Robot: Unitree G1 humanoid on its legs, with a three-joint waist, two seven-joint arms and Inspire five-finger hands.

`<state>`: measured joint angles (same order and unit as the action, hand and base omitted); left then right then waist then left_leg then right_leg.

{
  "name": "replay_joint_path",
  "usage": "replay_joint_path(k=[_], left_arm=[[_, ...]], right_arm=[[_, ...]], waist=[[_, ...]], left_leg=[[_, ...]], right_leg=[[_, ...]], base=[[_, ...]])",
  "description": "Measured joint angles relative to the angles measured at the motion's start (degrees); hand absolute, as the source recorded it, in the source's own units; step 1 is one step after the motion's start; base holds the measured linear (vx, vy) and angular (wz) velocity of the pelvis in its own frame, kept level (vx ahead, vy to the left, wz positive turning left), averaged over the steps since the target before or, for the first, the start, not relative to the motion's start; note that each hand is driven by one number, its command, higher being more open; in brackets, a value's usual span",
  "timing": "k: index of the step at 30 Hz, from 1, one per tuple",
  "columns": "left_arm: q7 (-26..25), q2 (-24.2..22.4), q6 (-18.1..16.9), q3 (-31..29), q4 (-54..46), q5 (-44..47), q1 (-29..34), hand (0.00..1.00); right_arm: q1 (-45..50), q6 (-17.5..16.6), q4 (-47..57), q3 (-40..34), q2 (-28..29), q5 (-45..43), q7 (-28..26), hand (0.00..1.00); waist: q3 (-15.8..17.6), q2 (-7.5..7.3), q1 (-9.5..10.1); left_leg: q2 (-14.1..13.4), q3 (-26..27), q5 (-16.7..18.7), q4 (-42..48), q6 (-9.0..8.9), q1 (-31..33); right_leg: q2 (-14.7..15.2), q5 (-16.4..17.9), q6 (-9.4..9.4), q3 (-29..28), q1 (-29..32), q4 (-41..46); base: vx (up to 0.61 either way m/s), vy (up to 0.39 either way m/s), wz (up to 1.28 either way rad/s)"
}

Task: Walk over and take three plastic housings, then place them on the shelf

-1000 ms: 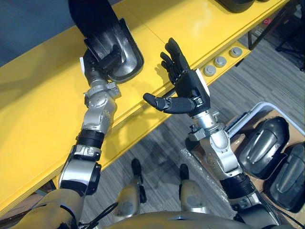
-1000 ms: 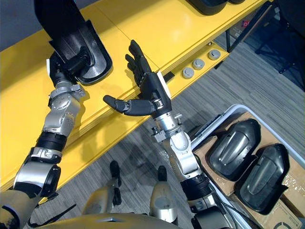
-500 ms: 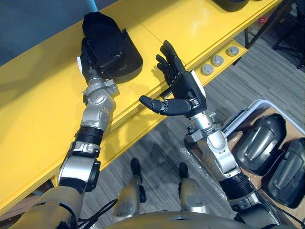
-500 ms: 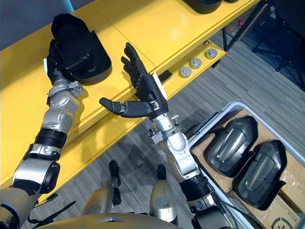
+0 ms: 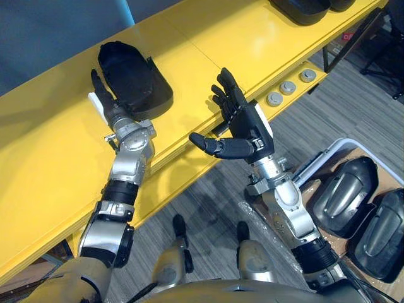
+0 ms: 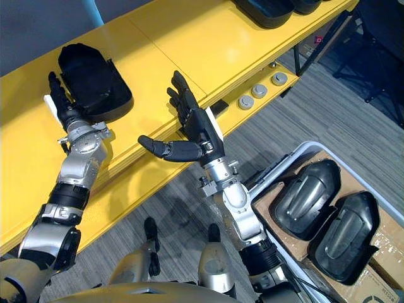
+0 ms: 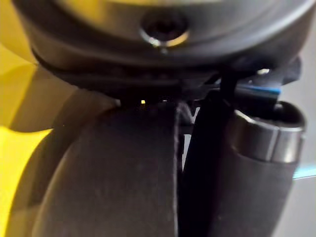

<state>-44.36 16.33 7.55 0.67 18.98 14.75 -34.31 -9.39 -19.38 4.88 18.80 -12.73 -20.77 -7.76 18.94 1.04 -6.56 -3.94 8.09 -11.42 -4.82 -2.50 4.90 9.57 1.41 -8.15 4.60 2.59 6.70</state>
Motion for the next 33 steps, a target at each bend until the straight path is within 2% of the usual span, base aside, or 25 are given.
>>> replay_joint_path(k=[6, 10, 14, 19, 22, 24, 33], left_arm=[[2.91, -0.83, 3.92, -0.99, -6.1, -1.79, 4.83, 1.0], [6.71, -0.84, 5.44, -1.23, -8.33, -1.74, 8.47, 1.0], [9.7, -0.84, 5.47, -1.43, -8.93, -0.91, 9.73, 1.0], [10.61, -0.88, 5.09, -0.95, -12.94, 2.93, 11.5, 1.0], [12.07, -0.94, 4.5, -0.96, -13.52, 5.48, 12.77, 1.0], [13.98, -1.38, 2.84, -0.94, -13.7, 8.0, 13.66, 1.0], [16.74, -2.53, 2.3, 1.47, -14.17, 13.23, 14.19, 1.0]], right_arm=[[2.56, 0.01, 0.53, 1.84, 0.31, 0.15, 0.9, 1.0], [4.76, 0.62, 0.54, 2.54, 0.57, 0.24, 0.87, 1.0], [4.78, 1.32, 0.54, 2.44, 1.24, 0.59, 0.9, 1.0], [5.13, 1.34, 0.53, 2.53, 1.51, 2.33, 0.72, 1.0], [5.15, 1.33, 0.54, 2.45, 1.63, 2.34, 1.07, 1.0], [5.14, 1.32, 0.54, 2.65, 1.7, 2.35, 1.39, 1.0], [5.09, 1.49, 0.54, 4.1, 1.76, 2.37, 2.22, 1.0]], waist=[[-0.65, 0.38, -0.01], [-3.29, 0.78, 0.5], [-4.29, 1.02, 0.89], [-5.16, 1.03, 1.53], [-6.34, 1.23, 1.66], [-6.87, 1.28, 1.69], [-7.25, 1.56, 1.75]], left_leg=[[0.03, -0.31, 0.07, -0.04, -0.09, -0.99], [0.03, -0.53, 0.37, -0.06, -0.44, -0.98], [-0.07, -0.55, 0.38, -0.05, -0.48, -1.0], [-0.06, -0.56, 0.29, -0.04, -0.48, -0.99], [-0.08, -0.78, 0.07, -0.04, -0.19, -0.99], [-0.01, -1.23, 0.06, -0.04, -0.19, -0.99], [0.06, -1.66, 0.18, -0.06, -0.56, -0.99]], right_leg=[[-0.01, 0.03, 0.06, 0.83, -1.73, -0.57], [-0.02, 0.05, 0.1, 1.29, -1.96, -0.89], [-0.1, 0.18, 0.37, 1.32, -1.83, -0.97], [-0.12, 0.16, 0.45, 1.32, -2.05, -0.96], [-0.14, -0.08, 0.11, 1.57, -2.34, -1.11], [-0.12, -0.09, 0.11, 1.96, -2.66, -1.35], [-0.08, 0.17, 0.53, 2.35, -2.7, -1.63]], base=[[-0.01, -0.005, 0.06], [-0.01, -0.003, 0.03], [0.0, 0.0, 0.0], [0.0, 0.0, 0.0], [0.03, -0.015, 0.04], [0.01, -0.013, 0.09], [-0.01, -0.002, 0.03]])
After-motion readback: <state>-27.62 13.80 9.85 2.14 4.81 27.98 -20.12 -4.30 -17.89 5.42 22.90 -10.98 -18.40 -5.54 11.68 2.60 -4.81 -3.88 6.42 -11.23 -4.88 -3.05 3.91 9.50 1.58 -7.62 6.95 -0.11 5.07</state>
